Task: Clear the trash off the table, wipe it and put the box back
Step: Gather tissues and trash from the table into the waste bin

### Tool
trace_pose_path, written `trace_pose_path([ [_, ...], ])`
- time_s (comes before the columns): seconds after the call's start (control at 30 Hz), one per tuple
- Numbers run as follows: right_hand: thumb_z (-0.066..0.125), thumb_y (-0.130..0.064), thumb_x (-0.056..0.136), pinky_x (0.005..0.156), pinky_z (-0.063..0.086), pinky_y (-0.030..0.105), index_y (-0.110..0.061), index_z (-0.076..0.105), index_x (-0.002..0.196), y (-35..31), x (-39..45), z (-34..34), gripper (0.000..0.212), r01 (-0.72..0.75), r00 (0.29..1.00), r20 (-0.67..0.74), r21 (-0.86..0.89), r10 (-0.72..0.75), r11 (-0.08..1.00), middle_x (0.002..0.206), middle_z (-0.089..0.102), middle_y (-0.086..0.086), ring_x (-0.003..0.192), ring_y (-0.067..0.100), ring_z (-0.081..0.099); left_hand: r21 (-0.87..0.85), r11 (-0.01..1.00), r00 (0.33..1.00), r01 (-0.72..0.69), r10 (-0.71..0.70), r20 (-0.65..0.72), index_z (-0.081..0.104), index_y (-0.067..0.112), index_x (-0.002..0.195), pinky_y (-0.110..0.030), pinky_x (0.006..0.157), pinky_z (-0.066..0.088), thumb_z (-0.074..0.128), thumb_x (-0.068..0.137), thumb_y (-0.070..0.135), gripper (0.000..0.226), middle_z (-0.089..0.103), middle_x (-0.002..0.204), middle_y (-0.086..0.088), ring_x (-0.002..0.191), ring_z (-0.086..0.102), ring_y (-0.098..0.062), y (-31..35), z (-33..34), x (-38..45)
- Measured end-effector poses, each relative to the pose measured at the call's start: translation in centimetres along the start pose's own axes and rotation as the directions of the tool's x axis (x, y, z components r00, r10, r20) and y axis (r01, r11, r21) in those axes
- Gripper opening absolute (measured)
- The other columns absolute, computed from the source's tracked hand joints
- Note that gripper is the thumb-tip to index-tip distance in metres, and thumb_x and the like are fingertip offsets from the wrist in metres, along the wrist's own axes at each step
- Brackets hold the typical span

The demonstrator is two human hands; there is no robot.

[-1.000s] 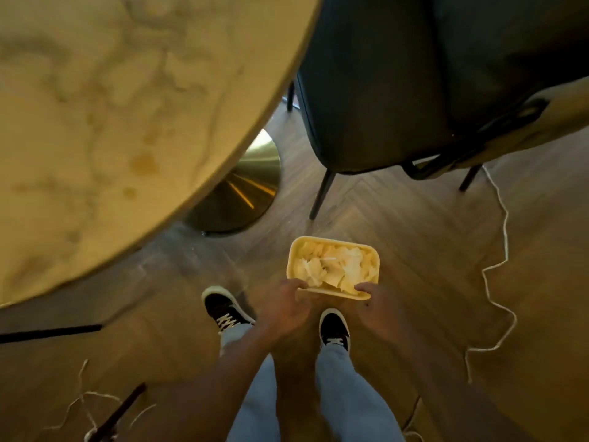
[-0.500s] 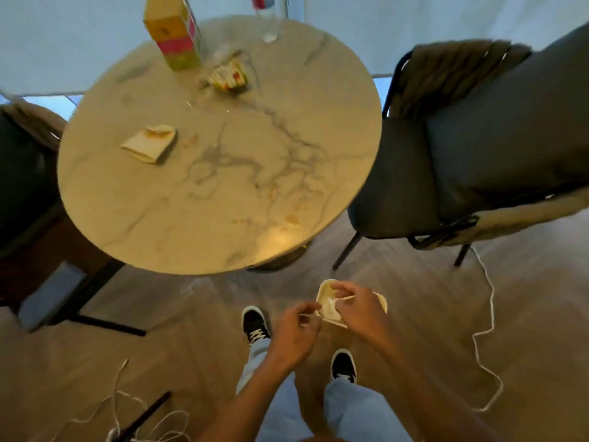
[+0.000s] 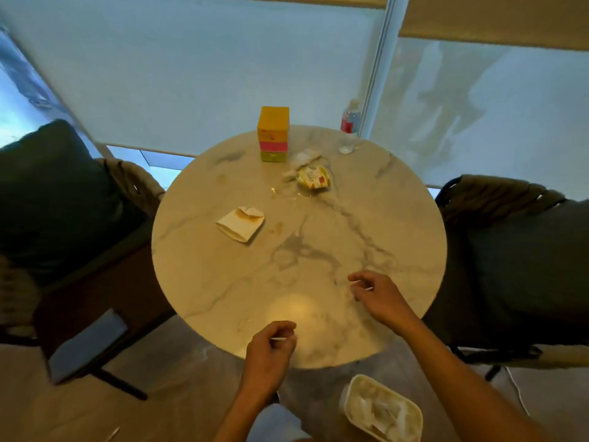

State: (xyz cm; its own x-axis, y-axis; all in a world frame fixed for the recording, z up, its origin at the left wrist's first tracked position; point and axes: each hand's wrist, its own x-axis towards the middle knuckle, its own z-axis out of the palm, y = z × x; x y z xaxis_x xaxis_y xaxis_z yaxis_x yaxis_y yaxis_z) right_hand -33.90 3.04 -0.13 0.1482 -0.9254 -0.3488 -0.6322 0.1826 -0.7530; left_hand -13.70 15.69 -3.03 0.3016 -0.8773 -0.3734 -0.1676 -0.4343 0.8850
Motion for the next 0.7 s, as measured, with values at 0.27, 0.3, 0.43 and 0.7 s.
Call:
trace_pose_path([
  [0.27, 0.054, -0.013, 0.091, 0.083, 0.043, 0.022, -0.023, 0.068, 0.109, -5.9, 8.2, 2.1, 0.025, 0.016, 1.0, -0.023, -0.043, -0.017, 0.999, 0.109, 0.063, -0.002, 0.098, 0.012, 0.06, 0.09, 0.994, 0.998, -0.065, 0.065, 0.003, 0.069, 0.032, 0.09, -0.011, 0.068, 0.046, 0.066, 0.085, 0.01, 0.022, 0.071, 0.088, 0.009, 0.08, 0.065, -0.006, 3.9, -6.0, 8.9],
  [0.3, 0.055, -0.013, 0.09, 0.084, 0.042, 0.022, -0.023, 0.067, 0.111, -6.3, 9.0, 2.3, 0.026, 0.006, 1.0, -0.011, -0.058, -0.006, 0.998, 0.112, 0.062, -0.001, 0.101, 0.012, 0.059, 0.106, 0.992, 0.998, -0.065, 0.064, 0.011, 0.069, 0.031, 0.091, -0.01, 0.068, 0.046, 0.066, 0.085, 0.011, 0.021, 0.071, 0.089, 0.009, 0.08, 0.064, -0.005, 4.3, -6.3, 9.8],
  [0.43, 0.056, -0.013, 0.089, 0.087, 0.043, 0.023, -0.023, 0.065, 0.116, -7.2, 12.1, 2.6, 0.03, -0.005, 1.0, 0.03, -0.099, 0.008, 0.995, 0.12, 0.059, 0.004, 0.102, 0.014, 0.057, 0.21, 0.974, 0.996, -0.08, 0.072, 0.048, 0.068, 0.029, 0.095, -0.005, 0.066, 0.042, 0.067, 0.084, 0.014, 0.018, 0.068, 0.095, 0.013, 0.073, 0.06, -0.002, 6.6, -5.8, 13.6],
  [0.7, 0.052, -0.014, 0.093, 0.086, 0.042, 0.019, -0.024, 0.066, 0.114, -8.9, 19.8, 0.4, 0.027, 0.079, 0.994, 0.083, -0.099, -0.071, 0.992, 0.116, 0.063, -0.003, 0.098, 0.007, 0.055, 0.673, 0.705, 0.973, -0.223, 0.204, 0.108, 0.05, 0.022, 0.134, -0.032, 0.1, 0.038, 0.061, 0.087, 0.037, 0.05, 0.05, 0.138, -0.003, 0.125, 0.043, -0.022, 11.4, -0.4, 27.2],
])
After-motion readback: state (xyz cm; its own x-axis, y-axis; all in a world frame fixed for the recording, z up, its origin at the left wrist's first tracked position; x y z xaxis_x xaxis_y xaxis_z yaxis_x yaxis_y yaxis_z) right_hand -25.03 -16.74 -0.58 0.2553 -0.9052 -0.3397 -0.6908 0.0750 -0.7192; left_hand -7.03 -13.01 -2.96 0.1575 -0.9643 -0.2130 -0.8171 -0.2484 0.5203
